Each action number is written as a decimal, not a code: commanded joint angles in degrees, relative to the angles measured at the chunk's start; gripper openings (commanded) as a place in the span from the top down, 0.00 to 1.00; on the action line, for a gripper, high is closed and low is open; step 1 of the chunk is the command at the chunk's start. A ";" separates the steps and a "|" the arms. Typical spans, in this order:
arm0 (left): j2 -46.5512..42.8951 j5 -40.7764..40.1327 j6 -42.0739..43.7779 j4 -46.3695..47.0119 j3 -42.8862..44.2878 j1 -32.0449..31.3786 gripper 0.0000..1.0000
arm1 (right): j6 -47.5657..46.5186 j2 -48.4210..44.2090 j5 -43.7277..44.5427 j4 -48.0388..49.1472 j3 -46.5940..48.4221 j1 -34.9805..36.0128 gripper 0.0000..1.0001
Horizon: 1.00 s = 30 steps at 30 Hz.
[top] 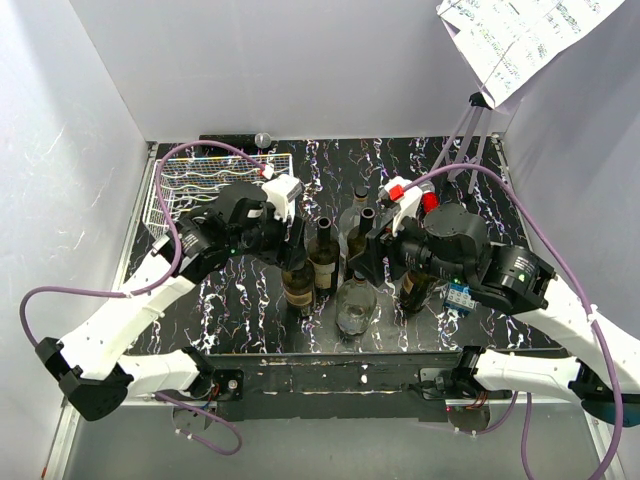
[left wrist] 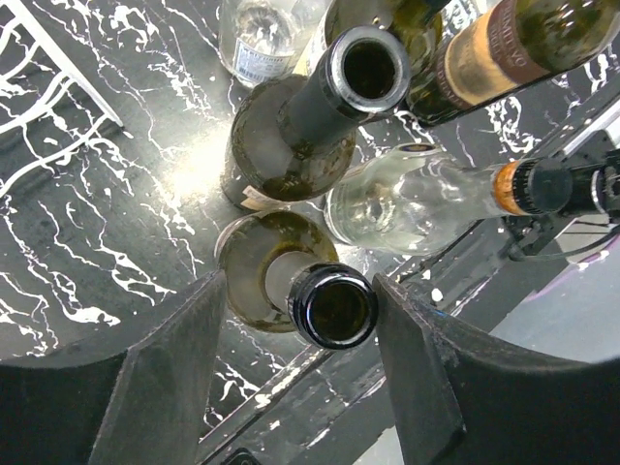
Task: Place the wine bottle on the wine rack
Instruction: Pick up the wine bottle from the center of the board.
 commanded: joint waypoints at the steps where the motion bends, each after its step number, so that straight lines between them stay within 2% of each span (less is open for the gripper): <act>1: -0.08 -2.01 3.38 -1.43 -0.01 -0.68 0.40 | 1.72 -1.38 2.18 -0.32 2.11 -0.06 0.32; 7: 1.24 -1.48 4.52 0.41 -0.28 -1.82 0.39 | 2.77 -1.74 2.53 -0.59 1.23 -0.06 0.32; 11: 3.08 -0.77 7.77 0.42 0.25 -3.40 0.44 | 3.74 -1.65 2.53 -0.50 0.61 0.02 0.33; 19: 5.02 -3.68 11.82 -1.87 -0.01 -4.46 0.66 | 3.91 -1.74 3.85 -1.03 0.52 0.02 0.33; 23: 5.02 -7.01 12.44 -1.96 0.42 -4.55 1.00 | 3.91 -1.65 4.12 -1.21 0.44 -0.06 0.33; 30: 2.83 -8.60 14.37 -3.10 4.37 -4.90 1.00 | 2.95 -0.86 3.42 -1.29 1.05 -0.06 0.29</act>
